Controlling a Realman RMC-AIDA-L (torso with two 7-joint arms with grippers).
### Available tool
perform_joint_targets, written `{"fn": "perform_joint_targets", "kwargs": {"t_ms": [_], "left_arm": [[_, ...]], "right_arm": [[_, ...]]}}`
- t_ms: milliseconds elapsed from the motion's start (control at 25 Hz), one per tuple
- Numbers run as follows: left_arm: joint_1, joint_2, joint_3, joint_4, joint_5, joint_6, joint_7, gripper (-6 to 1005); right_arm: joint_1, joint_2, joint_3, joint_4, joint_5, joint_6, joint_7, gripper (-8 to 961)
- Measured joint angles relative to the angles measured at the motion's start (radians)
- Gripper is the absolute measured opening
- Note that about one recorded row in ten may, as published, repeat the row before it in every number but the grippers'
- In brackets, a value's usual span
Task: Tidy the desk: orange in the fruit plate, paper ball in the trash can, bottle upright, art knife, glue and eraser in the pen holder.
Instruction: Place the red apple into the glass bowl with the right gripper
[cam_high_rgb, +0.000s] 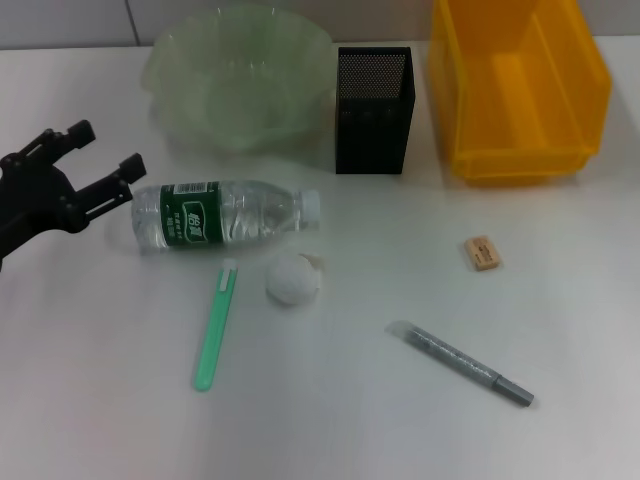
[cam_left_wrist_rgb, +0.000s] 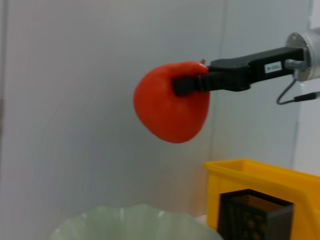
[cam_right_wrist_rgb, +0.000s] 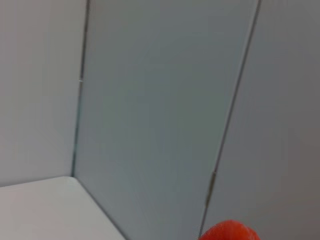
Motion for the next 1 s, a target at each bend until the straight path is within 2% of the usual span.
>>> {"fn": "perform_joint_targets", "kwargs": {"t_ms": [120, 440, 1000], "left_arm": [[0.024, -0.013, 0.001, -0.007, -0.078, -0.039, 0.015, 843], [0.025, -0.025, 0.005, -0.011, -0.1, -0.045, 0.027, 843], [0.024, -0.033, 0.001, -0.011, -0.103, -0.045, 0.04, 843]], "right_arm": [[0.024, 0.002, 0.0, 0.035, 0.014, 0.048, -0.001, 50], [0.074, 0.003, 0.0, 0.101, 0.02, 0.118, -0.002, 51], [0.068, 0.003, 0.0, 0.105, 0.02, 0.129, 0.002, 50]]}}
